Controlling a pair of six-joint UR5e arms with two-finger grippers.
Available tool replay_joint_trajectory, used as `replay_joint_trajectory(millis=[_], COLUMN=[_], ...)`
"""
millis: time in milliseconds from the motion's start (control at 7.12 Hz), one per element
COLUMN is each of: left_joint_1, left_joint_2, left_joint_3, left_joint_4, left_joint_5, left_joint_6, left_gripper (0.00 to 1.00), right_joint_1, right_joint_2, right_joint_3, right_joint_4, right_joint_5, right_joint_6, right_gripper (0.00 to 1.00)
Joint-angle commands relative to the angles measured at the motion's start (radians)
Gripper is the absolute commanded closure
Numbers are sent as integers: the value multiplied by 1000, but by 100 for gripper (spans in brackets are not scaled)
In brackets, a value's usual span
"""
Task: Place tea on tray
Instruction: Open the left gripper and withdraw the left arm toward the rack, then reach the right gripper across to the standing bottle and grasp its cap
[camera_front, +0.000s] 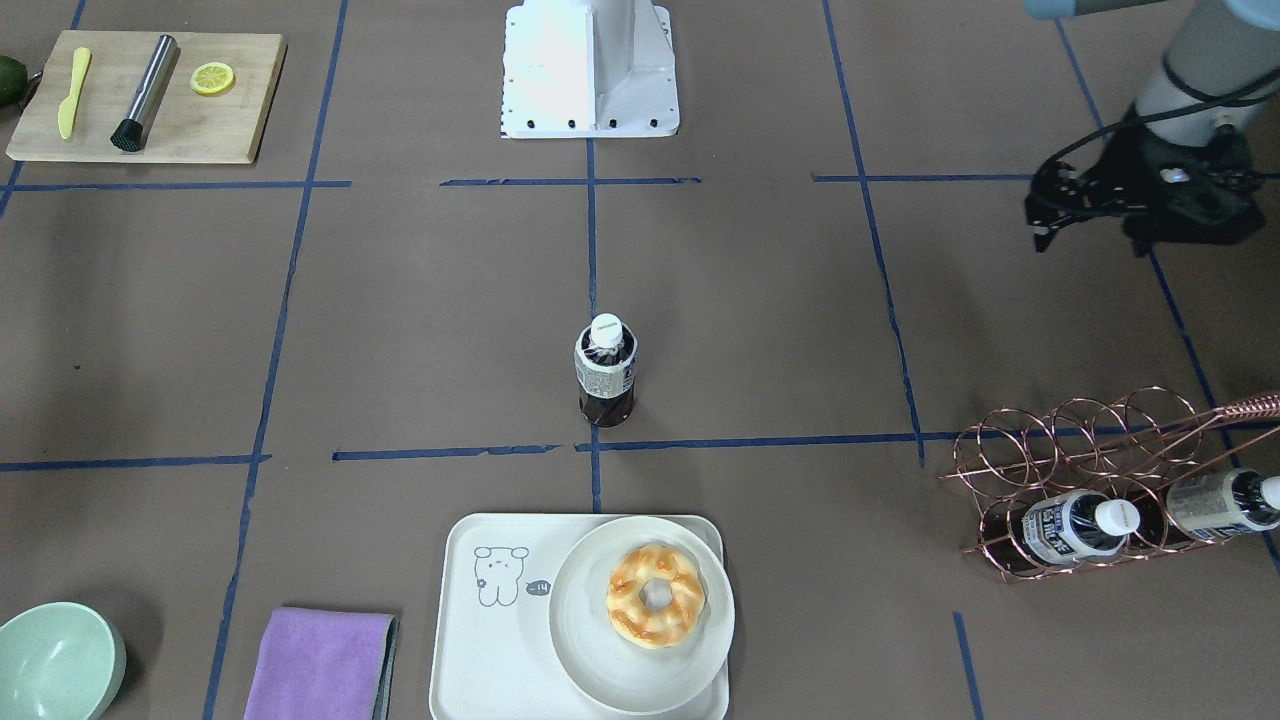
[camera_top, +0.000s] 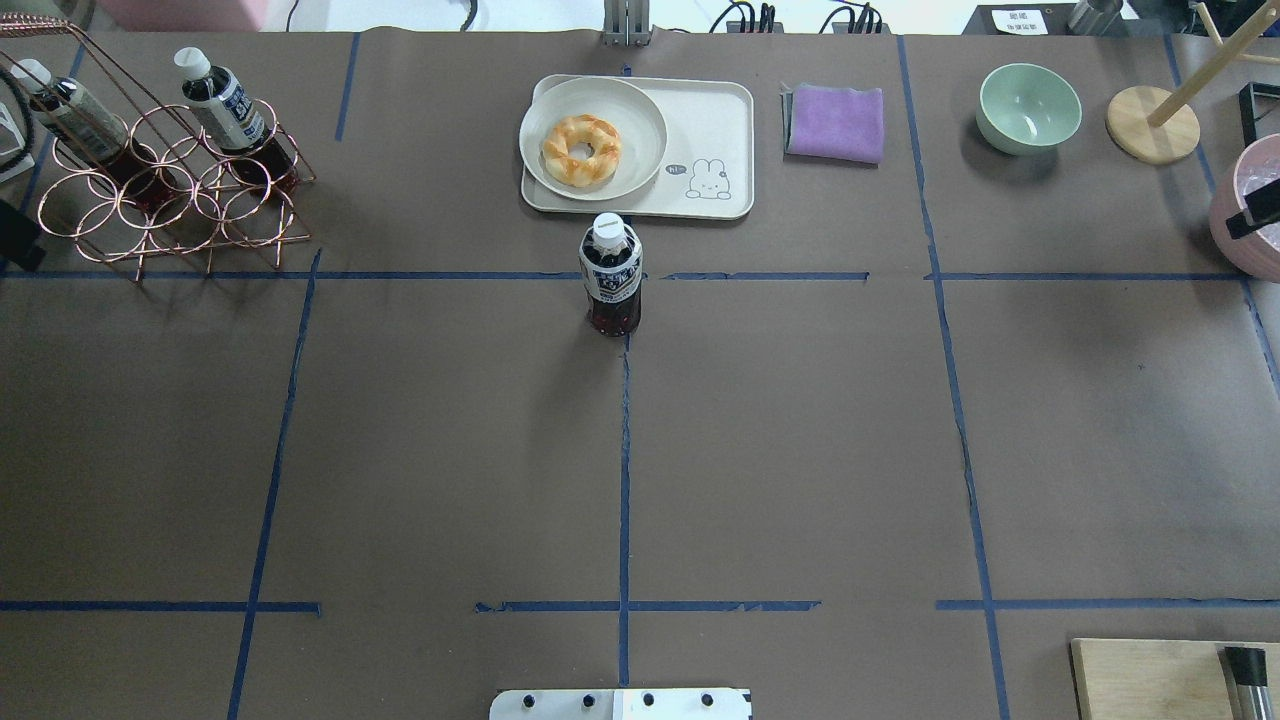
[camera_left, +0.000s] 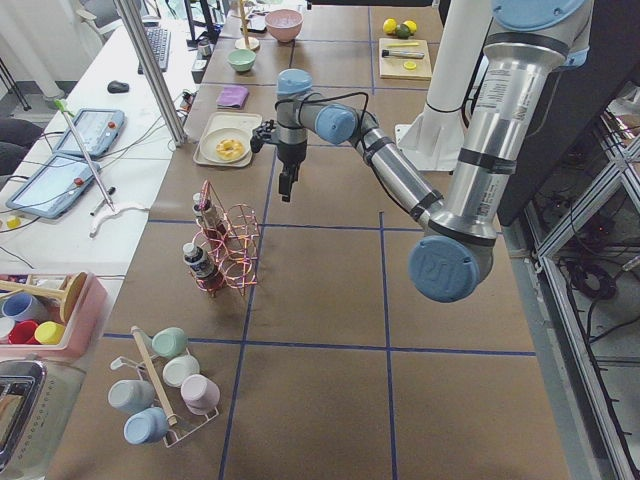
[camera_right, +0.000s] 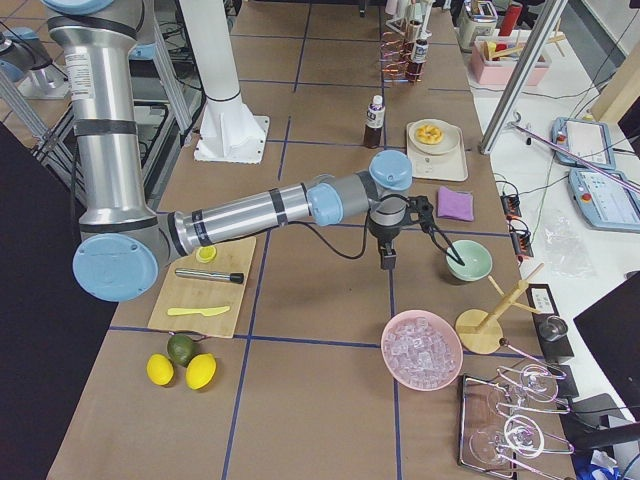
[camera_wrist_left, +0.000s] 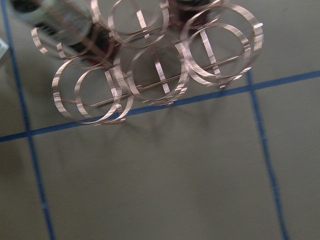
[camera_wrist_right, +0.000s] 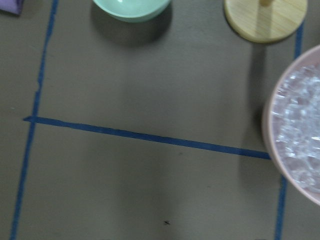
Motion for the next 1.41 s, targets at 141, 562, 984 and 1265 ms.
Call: replay_joint_trajectory(millis=[141,562,984,1265], left_joint_1=[-244,-255,-255,-255], left_joint_2=[92,129,172,170], left_joint_3=[158,156,152,159], left_joint_4=[-5,-8,-63,-65], left_joint_5=[-42,-73,-116,-116], left_joint_6=[316,205,199,198], left_gripper=[0,0,0,0], right_joint_1=[-190,-387,-481,-555], right_joint_2=[227,521,808,986], right_joint_3=[61,89,-82,-316], right_joint_4=[-74,-327,-438,-434], right_joint_5=[32,-63,-143,-245], right_joint_6=[356,602,720,727], right_gripper=[0,0,0,1])
